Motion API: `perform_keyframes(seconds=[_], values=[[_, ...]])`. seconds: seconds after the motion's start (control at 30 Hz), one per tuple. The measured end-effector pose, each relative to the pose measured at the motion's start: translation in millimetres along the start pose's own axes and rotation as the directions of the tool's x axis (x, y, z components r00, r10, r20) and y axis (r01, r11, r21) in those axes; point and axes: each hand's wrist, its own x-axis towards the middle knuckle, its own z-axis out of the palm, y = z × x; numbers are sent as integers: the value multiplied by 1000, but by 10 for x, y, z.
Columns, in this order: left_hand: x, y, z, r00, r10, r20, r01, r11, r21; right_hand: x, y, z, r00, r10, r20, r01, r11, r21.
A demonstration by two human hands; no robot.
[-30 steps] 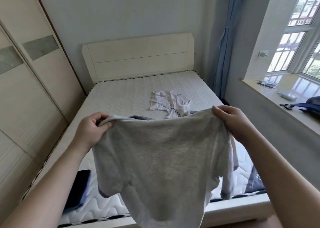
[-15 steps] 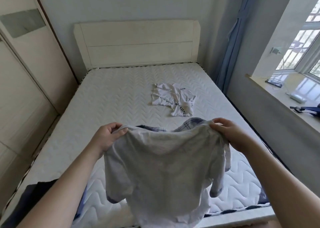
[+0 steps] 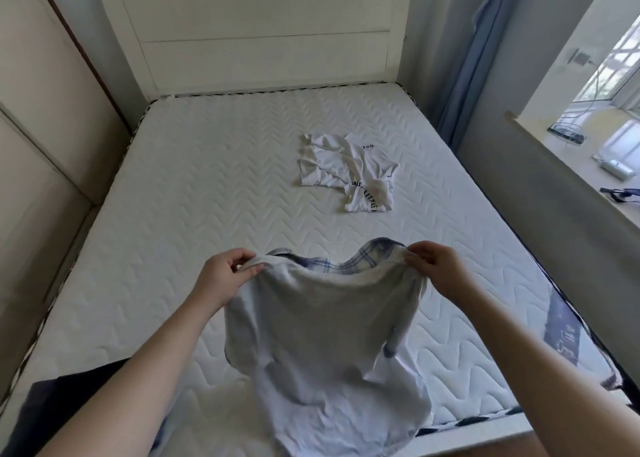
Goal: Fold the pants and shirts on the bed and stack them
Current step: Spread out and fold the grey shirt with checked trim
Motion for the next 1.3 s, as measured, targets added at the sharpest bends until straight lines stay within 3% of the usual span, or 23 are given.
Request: perform_keyframes(seconds=[0.5,0.93,1.3], values=[[1532,-620,541,983,-134,-122,152,977,153,1845,629,412,998,43,42,-37,988,-147],[2608,-1954,1041,970,-222,-95,237,950,204,3165,1506,1150,990,37,138,-6,975,-222],[3656,-2487,1342,955,-141,-259,202,953,226,4300,1816,1608,1000,0,-3,-1,962,-274]])
